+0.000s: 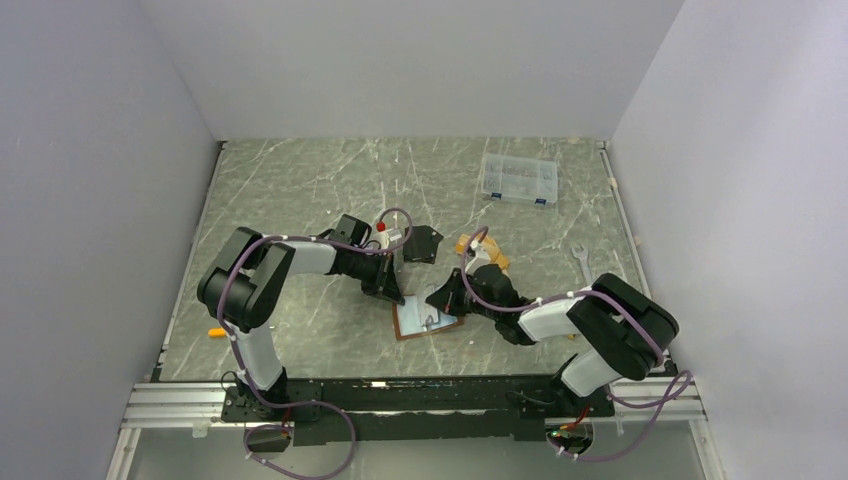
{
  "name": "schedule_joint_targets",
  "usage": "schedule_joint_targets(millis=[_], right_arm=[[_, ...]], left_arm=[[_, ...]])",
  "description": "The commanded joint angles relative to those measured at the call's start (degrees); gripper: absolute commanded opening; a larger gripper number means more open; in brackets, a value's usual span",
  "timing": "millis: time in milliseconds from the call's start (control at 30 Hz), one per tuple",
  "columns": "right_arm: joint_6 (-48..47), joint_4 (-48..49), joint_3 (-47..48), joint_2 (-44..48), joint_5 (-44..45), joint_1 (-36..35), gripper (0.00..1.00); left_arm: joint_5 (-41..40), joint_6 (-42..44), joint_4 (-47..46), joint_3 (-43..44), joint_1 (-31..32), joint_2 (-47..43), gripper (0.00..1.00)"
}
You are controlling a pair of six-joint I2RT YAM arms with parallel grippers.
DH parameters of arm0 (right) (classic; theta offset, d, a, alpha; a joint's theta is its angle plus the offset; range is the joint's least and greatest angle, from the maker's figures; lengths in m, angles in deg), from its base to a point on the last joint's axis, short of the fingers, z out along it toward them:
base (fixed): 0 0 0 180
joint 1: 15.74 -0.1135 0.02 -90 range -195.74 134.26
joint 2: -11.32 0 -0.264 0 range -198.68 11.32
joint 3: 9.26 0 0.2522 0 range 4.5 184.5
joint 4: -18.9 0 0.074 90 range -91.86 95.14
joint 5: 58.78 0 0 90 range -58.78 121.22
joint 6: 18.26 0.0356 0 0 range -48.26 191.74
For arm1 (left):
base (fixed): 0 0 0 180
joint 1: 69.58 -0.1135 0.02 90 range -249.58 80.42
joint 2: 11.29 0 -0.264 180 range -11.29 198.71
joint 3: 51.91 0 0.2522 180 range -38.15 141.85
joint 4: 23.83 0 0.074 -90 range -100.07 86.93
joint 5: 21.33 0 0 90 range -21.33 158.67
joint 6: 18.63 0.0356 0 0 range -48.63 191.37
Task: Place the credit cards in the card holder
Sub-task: Insert the credit card into the card holder.
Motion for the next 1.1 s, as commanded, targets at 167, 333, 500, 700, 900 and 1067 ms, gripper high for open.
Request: schedule_joint_targets(millis=[167,333,500,700,900,1067], right_arm=[[-0.1,-1.4,-4.7,4.0,3.7,-0.4,0.00],[-1.3,-3.9,-2.8,1.4,1.3,-0.5,0.00],[-1.4,-4.1,-1.7,-0.8,0.6,-0.8,0.00],[-1.3,-4.7,-1.5,-2.3,0.2,-0.8,0.00],[-1.1,-7.1,-1.5,-2.7,1.7,-1.2,0.00],[-1.3,-8.4,-1.9,-3.6,2.6,-2.8,0.00]], left_arm=[[-0.9,-0.1,-0.4,-0.3,0.7,-2.2,0.00],[-0.6,-0.3,-0.6,-0.4,0.9,-2.5,0.00],[-0.6,0.0,-0.4,-0.4,1.0,-2.6,0.00],[-0.6,0.2,0.1,-0.2,1.4,-2.5,0.00],[-0.4,0.1,0.3,-0.1,1.9,-2.9,0.00],[-0.4,0.2,0.6,0.2,2.1,-2.8,0.00]])
